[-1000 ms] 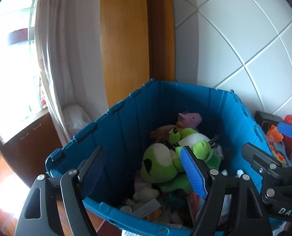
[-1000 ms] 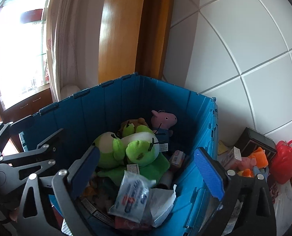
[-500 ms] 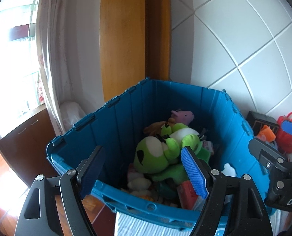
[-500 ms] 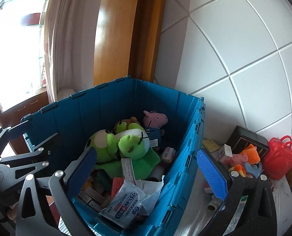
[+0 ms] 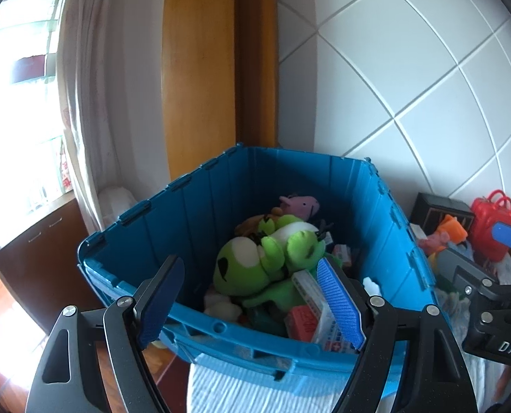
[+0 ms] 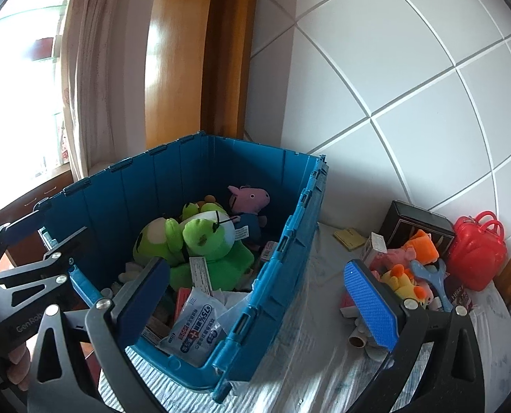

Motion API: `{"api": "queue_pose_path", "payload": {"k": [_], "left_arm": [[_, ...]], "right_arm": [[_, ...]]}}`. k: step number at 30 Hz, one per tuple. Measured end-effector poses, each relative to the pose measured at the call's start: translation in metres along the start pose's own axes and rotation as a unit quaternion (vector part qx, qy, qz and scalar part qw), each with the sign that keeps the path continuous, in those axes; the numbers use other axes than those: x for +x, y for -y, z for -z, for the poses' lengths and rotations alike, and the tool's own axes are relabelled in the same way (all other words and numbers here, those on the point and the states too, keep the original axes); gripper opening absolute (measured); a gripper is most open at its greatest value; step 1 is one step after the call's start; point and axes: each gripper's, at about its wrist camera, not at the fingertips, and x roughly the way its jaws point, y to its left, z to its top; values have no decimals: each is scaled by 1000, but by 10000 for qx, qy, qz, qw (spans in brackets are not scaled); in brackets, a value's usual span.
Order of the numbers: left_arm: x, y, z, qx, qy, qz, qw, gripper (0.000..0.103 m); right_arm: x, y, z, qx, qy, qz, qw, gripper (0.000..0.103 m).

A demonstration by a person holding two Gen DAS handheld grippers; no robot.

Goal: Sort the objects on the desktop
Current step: 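Move both tools back toward the pile on the bed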

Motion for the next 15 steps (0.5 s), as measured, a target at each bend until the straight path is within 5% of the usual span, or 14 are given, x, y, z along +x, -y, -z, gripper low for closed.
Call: {"api": "queue_pose_path", "payload": {"k": [15], "left_arm": [[-16,124,8,720,53,1134,9909,80]], "right_arm": [[-48,115,42,768,-74,1009,9919,103]]}}
